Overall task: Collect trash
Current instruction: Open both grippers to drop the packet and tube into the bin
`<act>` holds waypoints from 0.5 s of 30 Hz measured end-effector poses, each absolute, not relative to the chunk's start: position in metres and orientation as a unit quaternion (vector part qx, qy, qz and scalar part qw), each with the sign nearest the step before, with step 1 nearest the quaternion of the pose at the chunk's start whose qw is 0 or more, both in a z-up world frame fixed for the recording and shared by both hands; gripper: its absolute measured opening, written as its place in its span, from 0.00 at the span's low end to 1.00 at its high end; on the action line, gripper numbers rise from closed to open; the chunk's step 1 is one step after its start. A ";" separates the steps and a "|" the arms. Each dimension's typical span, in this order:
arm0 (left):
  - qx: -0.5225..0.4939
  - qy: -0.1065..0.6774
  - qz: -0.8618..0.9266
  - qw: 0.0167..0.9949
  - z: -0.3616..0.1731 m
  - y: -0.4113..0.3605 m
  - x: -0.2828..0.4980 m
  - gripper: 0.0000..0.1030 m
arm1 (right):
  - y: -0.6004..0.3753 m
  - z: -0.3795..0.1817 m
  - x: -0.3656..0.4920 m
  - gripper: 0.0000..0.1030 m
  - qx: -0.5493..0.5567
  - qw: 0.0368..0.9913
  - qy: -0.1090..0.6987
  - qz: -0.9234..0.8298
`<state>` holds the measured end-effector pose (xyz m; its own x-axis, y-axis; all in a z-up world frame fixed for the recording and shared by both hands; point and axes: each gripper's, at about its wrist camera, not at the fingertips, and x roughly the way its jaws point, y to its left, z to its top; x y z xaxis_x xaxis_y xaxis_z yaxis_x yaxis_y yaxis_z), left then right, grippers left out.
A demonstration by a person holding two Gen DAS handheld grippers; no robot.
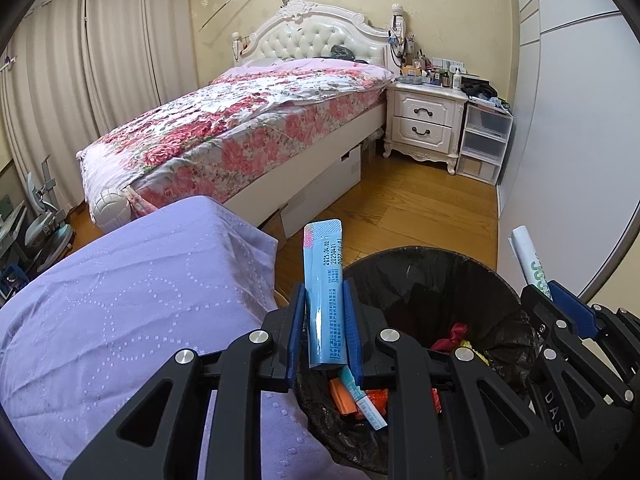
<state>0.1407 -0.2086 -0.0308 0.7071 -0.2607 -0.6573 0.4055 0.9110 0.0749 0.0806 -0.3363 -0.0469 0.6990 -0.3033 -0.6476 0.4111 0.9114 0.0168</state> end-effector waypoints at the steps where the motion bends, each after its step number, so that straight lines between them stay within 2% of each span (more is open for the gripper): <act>1: 0.110 0.338 -0.181 0.917 -0.032 -0.210 0.141 0.20 | -0.337 -0.047 0.081 0.18 0.081 0.918 0.336 -0.196; 7: 0.114 0.346 -0.180 0.914 -0.037 -0.212 0.147 0.22 | -0.341 -0.050 0.085 0.19 0.083 0.915 0.338 -0.202; 9: 0.114 0.347 -0.178 0.914 -0.038 -0.211 0.147 0.37 | -0.342 -0.050 0.085 0.19 0.082 0.915 0.338 -0.204; 10: 0.113 0.346 -0.177 0.914 -0.038 -0.210 0.147 0.41 | -0.342 -0.051 0.085 0.20 0.082 0.915 0.339 -0.205; 12: 0.112 0.345 -0.176 0.915 -0.038 -0.209 0.147 0.52 | -0.343 -0.051 0.086 0.31 0.082 0.914 0.339 -0.207; 13: 0.113 0.345 -0.175 0.915 -0.038 -0.210 0.147 0.54 | -0.343 -0.052 0.086 0.35 0.081 0.914 0.338 -0.209; 15: 0.113 0.343 -0.173 0.916 -0.038 -0.209 0.146 0.60 | -0.343 -0.052 0.085 0.36 0.081 0.914 0.337 -0.211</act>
<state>0.1464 -0.2088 -0.0381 0.7042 -0.2395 -0.6684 0.3943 0.9148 0.0877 0.0851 -0.3430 -0.0518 0.6839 -0.3310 -0.6502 0.4396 0.8982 0.0051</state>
